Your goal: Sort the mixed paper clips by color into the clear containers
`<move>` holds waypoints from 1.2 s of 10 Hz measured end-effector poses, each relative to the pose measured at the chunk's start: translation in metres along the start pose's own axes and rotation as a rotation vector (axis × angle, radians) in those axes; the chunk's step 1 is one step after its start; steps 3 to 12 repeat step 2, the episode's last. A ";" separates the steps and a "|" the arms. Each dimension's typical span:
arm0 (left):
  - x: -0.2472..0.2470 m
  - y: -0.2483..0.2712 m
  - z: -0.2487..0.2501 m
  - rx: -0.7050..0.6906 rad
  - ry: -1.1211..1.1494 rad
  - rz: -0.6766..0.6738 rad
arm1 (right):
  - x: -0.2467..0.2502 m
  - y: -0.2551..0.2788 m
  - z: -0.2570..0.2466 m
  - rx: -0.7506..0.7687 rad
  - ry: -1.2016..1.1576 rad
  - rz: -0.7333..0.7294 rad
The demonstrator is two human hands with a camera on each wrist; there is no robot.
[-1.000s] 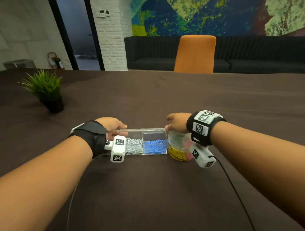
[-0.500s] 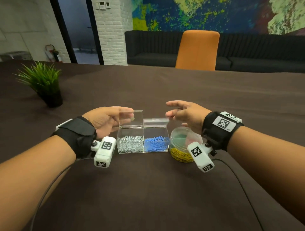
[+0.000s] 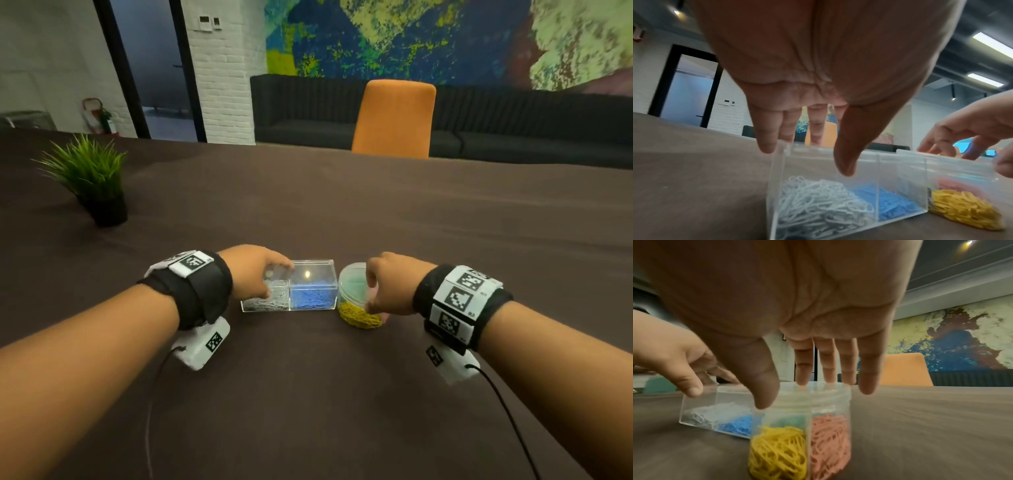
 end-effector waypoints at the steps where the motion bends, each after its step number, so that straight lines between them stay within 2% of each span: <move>1: 0.001 0.001 0.000 0.026 0.017 -0.001 | -0.006 0.010 0.002 -0.002 -0.068 0.053; 2: 0.002 0.006 0.004 0.031 0.009 0.012 | -0.007 0.017 0.004 0.008 -0.174 0.117; 12: 0.002 0.006 0.004 0.031 0.009 0.012 | -0.007 0.017 0.004 0.008 -0.174 0.117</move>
Point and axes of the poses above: each hand's wrist, its own y-axis away from the middle knuckle, its own x-axis out of the back of the hand, z = x × y, the point moved 7 cm from there along -y, towards the middle knuckle, and after that the axes turned 10 degrees about x, right-handed, at the moved point
